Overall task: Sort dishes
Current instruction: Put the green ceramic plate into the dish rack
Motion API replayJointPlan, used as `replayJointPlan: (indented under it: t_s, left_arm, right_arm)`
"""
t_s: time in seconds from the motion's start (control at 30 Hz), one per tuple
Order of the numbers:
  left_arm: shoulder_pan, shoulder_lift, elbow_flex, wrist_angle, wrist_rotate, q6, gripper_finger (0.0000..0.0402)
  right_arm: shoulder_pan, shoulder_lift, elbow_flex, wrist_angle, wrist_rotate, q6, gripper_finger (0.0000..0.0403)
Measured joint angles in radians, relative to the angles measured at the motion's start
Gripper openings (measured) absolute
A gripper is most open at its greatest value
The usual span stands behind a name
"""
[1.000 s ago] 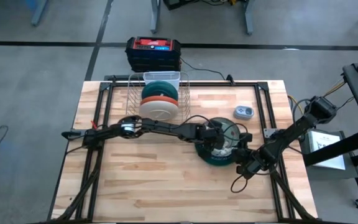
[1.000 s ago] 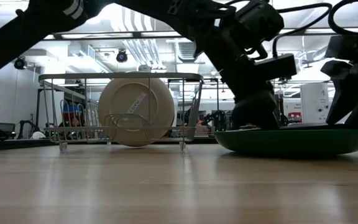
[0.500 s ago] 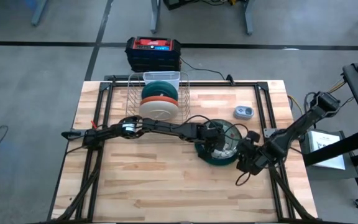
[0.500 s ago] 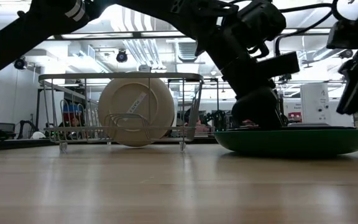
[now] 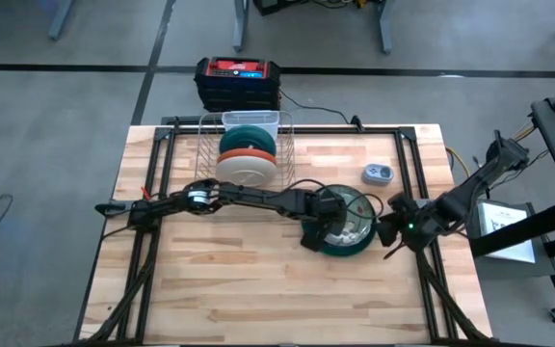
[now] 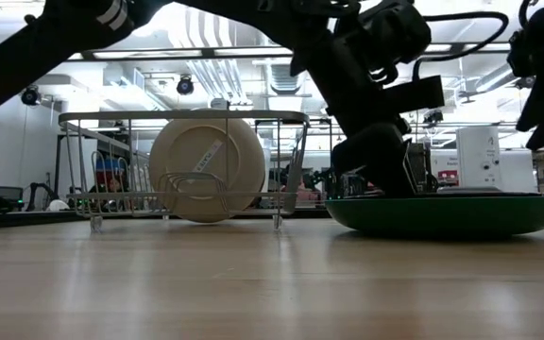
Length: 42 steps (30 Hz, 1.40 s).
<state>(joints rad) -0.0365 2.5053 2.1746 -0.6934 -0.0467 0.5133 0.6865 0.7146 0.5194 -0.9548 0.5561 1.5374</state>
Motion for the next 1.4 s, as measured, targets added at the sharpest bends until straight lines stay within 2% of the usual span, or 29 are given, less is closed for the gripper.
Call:
replayJointPlan:
  t_s: [0.17,0.3,0.73,1.4]
  left_arm:
    - [-0.002,-0.003,-0.057,0.092,0.0,-0.008,0.0114]
    - [-0.002,-0.002,-0.059,0.098,0.001,-0.018,0.0114]
    - [-0.004,0.033,-0.065,0.169,0.003,-0.024,0.0114]
    - [-0.018,0.045,-0.075,0.179,0.032,-0.029,0.0114]
  right_arm:
    - [0.0,-0.01,-0.041,0.009,0.024,0.027,0.0193]
    - [0.0,0.027,-0.046,0.007,0.047,0.047,0.0194]
    - [-0.075,0.253,-0.049,0.003,0.039,0.043,0.0223]
    - [-0.176,0.204,-0.092,0.042,-0.013,-0.02,0.0229]
